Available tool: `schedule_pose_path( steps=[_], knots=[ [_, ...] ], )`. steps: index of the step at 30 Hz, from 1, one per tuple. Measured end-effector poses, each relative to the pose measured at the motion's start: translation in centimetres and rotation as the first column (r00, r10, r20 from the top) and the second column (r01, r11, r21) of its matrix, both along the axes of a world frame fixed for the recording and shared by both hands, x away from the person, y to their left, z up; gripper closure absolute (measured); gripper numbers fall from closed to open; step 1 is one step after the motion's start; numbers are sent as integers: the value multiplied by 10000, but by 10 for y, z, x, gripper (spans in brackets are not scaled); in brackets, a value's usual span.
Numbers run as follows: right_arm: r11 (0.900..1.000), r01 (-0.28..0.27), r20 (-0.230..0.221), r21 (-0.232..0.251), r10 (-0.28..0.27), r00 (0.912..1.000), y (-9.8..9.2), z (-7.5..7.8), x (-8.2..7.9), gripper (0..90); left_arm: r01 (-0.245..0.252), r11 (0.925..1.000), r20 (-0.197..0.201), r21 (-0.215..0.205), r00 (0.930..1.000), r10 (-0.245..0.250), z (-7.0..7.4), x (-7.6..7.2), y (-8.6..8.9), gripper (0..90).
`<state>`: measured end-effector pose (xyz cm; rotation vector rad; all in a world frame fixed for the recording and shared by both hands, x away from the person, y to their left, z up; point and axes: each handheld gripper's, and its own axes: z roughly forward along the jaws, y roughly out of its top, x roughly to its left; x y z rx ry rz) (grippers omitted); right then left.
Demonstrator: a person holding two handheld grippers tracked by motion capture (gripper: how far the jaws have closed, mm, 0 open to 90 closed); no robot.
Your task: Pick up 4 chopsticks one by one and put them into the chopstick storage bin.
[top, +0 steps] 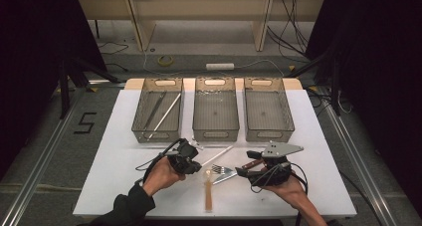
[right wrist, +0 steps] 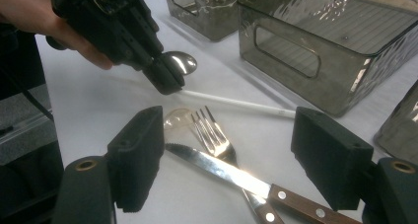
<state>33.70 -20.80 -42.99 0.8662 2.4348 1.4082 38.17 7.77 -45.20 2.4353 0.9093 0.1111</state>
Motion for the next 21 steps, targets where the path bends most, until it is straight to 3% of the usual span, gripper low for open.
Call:
schedule_pose_path(
  steps=[21],
  knots=[
    [10000, 16, 5, -11, -16, 10000, 0, 0, 0, 298, -230, 9970, 538, -744, 9982, 271, 25, -6, 13, 850]
  ],
)
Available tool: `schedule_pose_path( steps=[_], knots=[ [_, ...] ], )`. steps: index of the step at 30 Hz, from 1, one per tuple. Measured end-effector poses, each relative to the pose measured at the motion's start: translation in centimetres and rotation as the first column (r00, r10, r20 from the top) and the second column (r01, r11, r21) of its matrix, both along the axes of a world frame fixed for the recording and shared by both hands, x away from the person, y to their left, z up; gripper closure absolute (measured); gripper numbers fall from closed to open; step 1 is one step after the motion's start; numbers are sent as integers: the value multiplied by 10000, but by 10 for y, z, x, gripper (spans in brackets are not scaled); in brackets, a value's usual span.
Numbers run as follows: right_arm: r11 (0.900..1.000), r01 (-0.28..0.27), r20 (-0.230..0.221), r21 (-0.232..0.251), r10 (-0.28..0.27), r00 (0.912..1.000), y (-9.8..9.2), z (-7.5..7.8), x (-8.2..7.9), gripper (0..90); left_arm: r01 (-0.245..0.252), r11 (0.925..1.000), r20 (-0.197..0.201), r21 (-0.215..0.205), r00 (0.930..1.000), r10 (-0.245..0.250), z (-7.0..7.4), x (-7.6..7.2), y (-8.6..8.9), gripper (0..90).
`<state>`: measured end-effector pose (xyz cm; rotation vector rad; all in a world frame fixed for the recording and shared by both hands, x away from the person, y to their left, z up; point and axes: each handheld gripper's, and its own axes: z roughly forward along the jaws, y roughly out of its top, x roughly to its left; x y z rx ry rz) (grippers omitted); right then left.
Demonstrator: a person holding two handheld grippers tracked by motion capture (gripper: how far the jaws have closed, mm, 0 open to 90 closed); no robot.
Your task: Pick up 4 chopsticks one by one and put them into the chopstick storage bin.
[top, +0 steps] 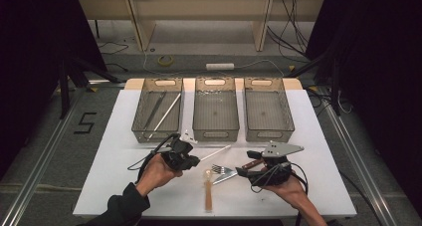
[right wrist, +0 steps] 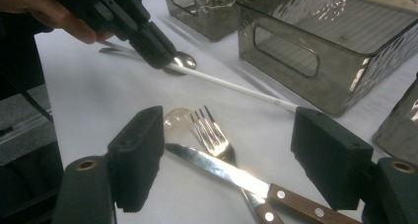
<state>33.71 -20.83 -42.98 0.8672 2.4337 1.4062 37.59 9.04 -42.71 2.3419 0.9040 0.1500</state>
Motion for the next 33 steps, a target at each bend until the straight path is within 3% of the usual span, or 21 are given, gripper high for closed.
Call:
schedule_pose_path(
  steps=[16, 24, 30, 33],
  knots=[
    [10000, 1, -11, 8, -1, 10000, -1, 0, 0, 298, 31, 9984, 537, -568, 9986, -1, 34, -14, 15, 850],
    [10000, 19, -29, 21, -19, 10000, -1, 0, 0, 298, -479, 9947, 981, -909, 9935, 568, 51, -8, 33, 850],
    [10000, 0, -24, 19, 0, 10000, 0, 0, 1, 297, -1146, 9875, 1259, -1078, 9838, 1279, 59, 6, 53, 850],
    [10000, 0, -23, 30, 1, 10000, 0, -1, 1, 297, -1545, 9808, 1384, -1189, 9756, 1704, 61, 14, 63, 850]
  ],
)
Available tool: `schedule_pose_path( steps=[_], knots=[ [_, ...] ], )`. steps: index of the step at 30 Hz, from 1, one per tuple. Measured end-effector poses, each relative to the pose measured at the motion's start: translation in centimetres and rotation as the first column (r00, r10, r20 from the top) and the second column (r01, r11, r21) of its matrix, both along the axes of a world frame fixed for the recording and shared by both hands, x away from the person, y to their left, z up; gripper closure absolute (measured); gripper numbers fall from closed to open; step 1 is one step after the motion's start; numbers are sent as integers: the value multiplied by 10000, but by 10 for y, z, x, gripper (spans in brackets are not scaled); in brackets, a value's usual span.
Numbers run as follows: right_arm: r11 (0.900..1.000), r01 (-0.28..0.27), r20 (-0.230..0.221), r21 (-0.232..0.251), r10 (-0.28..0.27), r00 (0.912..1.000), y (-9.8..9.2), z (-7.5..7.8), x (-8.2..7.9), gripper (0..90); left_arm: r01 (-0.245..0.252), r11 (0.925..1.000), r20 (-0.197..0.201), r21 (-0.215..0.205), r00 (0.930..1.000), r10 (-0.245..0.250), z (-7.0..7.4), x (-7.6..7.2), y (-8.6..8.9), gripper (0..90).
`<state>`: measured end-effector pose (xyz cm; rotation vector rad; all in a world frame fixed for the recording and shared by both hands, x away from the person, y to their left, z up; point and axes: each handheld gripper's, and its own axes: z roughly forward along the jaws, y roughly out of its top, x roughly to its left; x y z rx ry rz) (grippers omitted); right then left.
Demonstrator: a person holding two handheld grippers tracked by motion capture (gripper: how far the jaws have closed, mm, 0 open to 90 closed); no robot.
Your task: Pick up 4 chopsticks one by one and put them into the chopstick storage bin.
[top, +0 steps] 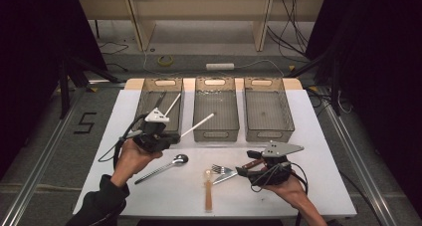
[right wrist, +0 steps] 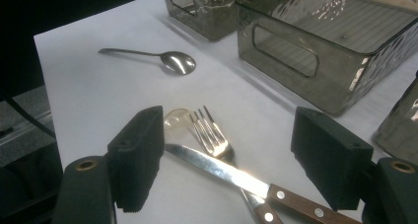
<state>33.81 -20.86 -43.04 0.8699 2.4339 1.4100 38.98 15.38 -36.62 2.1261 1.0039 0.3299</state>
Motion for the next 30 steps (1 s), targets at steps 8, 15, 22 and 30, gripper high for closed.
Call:
schedule_pose_path(
  steps=[8, 15, 22, 30],
  knots=[
    [10000, 24, -40, 20, -24, 10000, -1, 0, 1, 297, -1192, 9929, 297, -68, 9924, 1193, 1, 28, 28, 850],
    [10000, 38, -30, 35, -38, 10000, -2, 0, 2, 297, -2072, 9780, 261, -252, 9778, 2078, -5, 51, 47, 850],
    [10000, 25, -53, 35, -25, 10000, -1, -1, 2, 297, -2651, 9639, 204, -233, 9639, 2656, -14, 69, 56, 850],
    [10000, 33, -47, 49, -33, 10000, -2, 0, 2, 297, -3211, 9463, 55, -384, 9469, 3215, -25, 87, 68, 850]
  ],
)
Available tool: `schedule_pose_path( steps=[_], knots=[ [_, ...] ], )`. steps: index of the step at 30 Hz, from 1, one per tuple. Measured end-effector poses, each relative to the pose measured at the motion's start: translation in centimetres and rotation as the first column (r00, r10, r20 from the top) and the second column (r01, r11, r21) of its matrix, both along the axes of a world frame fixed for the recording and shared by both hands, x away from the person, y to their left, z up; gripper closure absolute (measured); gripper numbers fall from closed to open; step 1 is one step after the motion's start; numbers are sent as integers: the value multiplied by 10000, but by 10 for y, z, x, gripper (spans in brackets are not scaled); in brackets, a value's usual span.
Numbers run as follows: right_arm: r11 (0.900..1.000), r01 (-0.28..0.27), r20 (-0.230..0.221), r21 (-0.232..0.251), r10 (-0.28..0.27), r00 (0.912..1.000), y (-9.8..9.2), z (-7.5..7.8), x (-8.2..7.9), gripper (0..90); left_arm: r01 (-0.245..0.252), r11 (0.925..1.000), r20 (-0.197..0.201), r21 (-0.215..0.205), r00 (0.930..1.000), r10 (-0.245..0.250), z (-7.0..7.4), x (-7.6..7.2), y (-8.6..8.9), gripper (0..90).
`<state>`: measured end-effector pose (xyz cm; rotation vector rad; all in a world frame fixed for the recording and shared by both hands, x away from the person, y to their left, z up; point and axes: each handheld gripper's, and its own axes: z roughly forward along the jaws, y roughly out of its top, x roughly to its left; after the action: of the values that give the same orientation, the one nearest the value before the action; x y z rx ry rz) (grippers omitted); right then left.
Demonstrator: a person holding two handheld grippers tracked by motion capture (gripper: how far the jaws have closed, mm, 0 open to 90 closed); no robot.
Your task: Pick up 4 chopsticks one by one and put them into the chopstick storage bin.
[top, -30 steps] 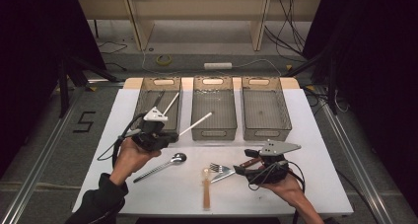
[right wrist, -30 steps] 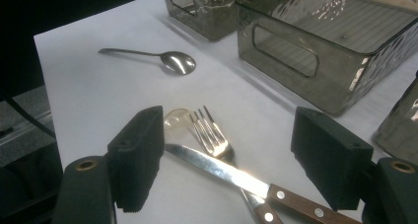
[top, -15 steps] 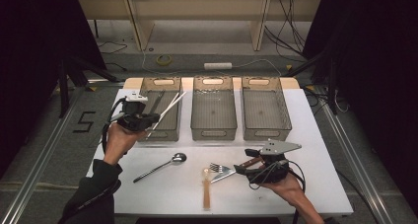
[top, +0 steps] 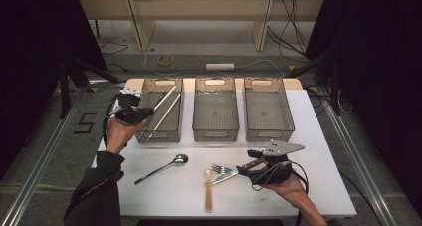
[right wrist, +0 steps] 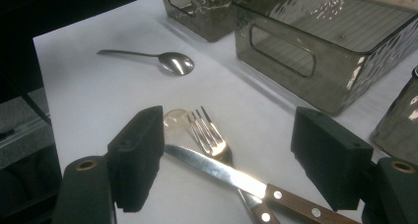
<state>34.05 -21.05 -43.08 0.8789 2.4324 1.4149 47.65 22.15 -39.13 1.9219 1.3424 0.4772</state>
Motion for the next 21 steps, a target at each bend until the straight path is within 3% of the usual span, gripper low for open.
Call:
schedule_pose_path(
  steps=[21],
  knots=[
    [10000, -22, -28, 1, 22, 10000, 0, 0, 0, 297, -532, 9985, -412, 101, 9977, 536, -19, 40, -3, 849]
  ],
)
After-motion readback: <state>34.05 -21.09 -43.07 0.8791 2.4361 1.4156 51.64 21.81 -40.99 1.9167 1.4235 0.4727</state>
